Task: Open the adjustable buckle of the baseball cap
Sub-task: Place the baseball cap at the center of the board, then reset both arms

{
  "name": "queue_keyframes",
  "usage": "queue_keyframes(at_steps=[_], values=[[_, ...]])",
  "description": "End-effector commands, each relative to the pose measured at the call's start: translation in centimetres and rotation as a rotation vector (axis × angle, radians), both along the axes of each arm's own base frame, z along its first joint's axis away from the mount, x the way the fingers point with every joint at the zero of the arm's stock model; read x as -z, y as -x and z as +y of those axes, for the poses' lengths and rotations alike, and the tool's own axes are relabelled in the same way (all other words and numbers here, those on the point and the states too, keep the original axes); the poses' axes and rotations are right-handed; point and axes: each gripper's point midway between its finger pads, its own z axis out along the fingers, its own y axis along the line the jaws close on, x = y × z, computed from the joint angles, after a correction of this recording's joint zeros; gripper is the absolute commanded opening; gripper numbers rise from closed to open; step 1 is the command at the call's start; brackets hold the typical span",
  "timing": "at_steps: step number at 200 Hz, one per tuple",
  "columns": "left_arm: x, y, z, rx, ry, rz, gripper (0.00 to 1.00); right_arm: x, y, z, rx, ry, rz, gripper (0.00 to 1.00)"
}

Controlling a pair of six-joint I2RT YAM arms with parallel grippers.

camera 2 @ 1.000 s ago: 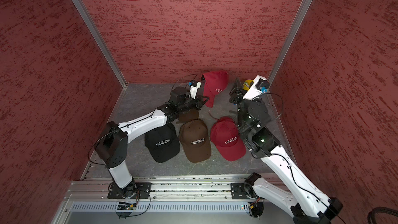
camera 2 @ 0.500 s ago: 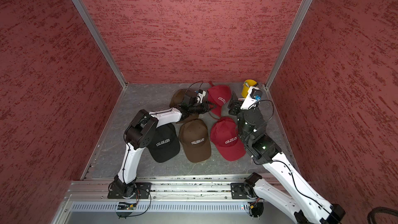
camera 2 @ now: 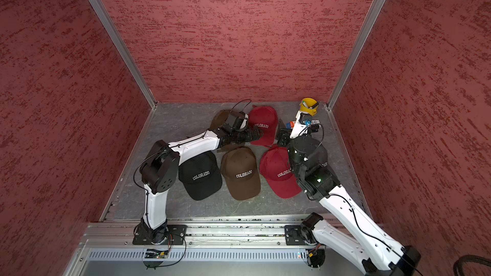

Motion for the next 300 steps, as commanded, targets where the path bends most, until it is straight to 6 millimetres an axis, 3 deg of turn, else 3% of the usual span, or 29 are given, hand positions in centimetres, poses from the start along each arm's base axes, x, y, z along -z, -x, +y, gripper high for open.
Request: queue_keyframes(at_steps=[1,16,23,35,52,83,105,125,134,156,170,187,203,216,233,259,279,300], values=[[-3.0,0.8,1.3,0.002,-0.153,-0.162,1.0,0.9,-0.4,-0.2,0.005,0.021,-0.008,0.75],[-6.1,1.2,2.6,-0.016,-0.178,-0.299,1.0,3.0,-1.1,-0.6,0.029,0.052,0.017,0.83],[-7.3,1.5,3.6,-0.027,-0.197,-0.36,1.0,4.6,-1.5,-1.2,0.057,0.07,0.038,0.98],[-8.6,2.0,6.6,-0.079,-0.265,-0.442,1.0,7.6,-2.2,-3.0,0.14,0.092,0.071,0.99],[-8.9,2.8,11.8,-0.154,-0.379,-0.521,1.0,10.8,-2.4,-4.9,0.21,0.152,0.066,0.99],[-5.7,5.0,22.3,-0.317,-0.514,-0.526,1.0,12.5,-1.0,-9.2,0.352,0.1,-0.017,0.99],[-3.5,6.7,28.1,-0.396,-0.558,-0.513,1.0,15.1,-0.7,-11.3,0.366,0.113,-0.02,0.99],[-1.9,7.5,31.4,-0.426,-0.595,-0.56,1.0,18.0,-0.7,-12.0,0.347,0.123,0.01,0.99],[-2.4,7.5,32.9,-0.46,-0.606,-0.586,1.0,18.6,-0.5,-12.5,0.357,0.115,-0.002,0.99],[-3.5,7.0,35.7,-0.509,-0.636,-0.68,1.0,18.1,0.0,-13.3,0.368,0.102,-0.086,0.99],[-2.8,6.5,37.7,-0.543,-0.588,-0.677,1.0,17.6,-0.2,-13.5,0.352,0.107,-0.126,0.99],[-1.7,5.5,39.5,-0.585,-0.528,-0.705,1.0,17.0,-0.9,-13.7,0.339,0.122,-0.167,0.99],[-0.3,4.4,39.9,-0.576,-0.544,-0.737,1.0,16.5,-1.5,-13.6,0.314,0.142,-0.205,0.99],[0.0,3.1,39.7,-0.579,-0.518,-0.728,1.0,17.1,-2.4,-13.2,0.266,0.126,-0.204,0.99],[1.7,1.7,37.5,-0.453,-0.505,-0.74,1.0,18.5,-2.9,-12.5,0.221,0.145,-0.2,0.99],[3.0,1.2,39.5,-0.568,-0.54,-0.687,1.0,19.2,-3.9,-11.7,0.168,0.164,-0.161,0.99],[3.0,1.1,39.5,-0.554,-0.518,-0.685,1.0,20.1,-6.1,-11.4,0.139,0.174,-0.09,0.99],[3.0,1.0,39.5,-0.547,-0.504,-0.682,1.0,20.1,-6.3,-11.9,0.151,0.159,-0.086,0.99]])
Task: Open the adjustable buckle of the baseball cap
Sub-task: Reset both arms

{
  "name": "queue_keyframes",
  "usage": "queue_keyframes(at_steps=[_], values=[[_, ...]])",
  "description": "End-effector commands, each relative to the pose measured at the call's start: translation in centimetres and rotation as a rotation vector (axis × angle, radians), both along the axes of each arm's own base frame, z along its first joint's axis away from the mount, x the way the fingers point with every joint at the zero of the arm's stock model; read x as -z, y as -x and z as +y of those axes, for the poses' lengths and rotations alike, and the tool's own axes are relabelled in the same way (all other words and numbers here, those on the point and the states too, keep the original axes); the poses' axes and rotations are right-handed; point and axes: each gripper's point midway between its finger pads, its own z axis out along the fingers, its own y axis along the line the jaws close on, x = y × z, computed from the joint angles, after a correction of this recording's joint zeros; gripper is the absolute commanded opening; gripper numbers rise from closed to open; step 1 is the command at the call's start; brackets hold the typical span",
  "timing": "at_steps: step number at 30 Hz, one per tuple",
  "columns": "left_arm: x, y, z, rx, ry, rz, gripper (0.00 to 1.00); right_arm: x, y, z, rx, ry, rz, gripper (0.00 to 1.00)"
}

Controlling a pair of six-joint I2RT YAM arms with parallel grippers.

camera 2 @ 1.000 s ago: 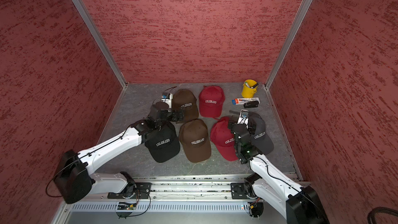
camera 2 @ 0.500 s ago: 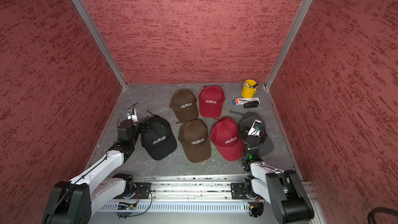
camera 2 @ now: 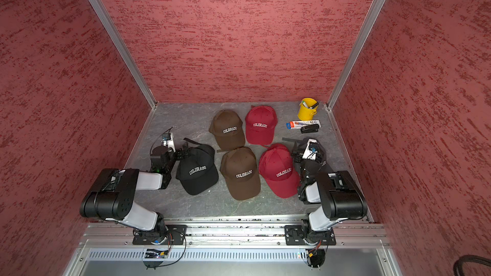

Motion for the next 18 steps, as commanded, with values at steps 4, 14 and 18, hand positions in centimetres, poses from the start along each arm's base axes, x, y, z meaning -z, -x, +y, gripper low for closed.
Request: queue_keyframes(at_steps=[4,14,18], values=[[-1.78,-0.82,0.17,0.008,0.017,-0.061,1.0,0.16,-0.55,0.23,-0.033,-0.001,0.019,0.99],[-1.75,-0.83,0.17,0.01,0.018,-0.059,1.0,0.41,-1.2,0.34,-0.06,-0.006,0.039,0.99],[-1.75,-0.83,0.19,0.01,0.019,-0.059,1.0,0.28,-0.86,0.25,-0.057,-0.007,0.031,0.99]])
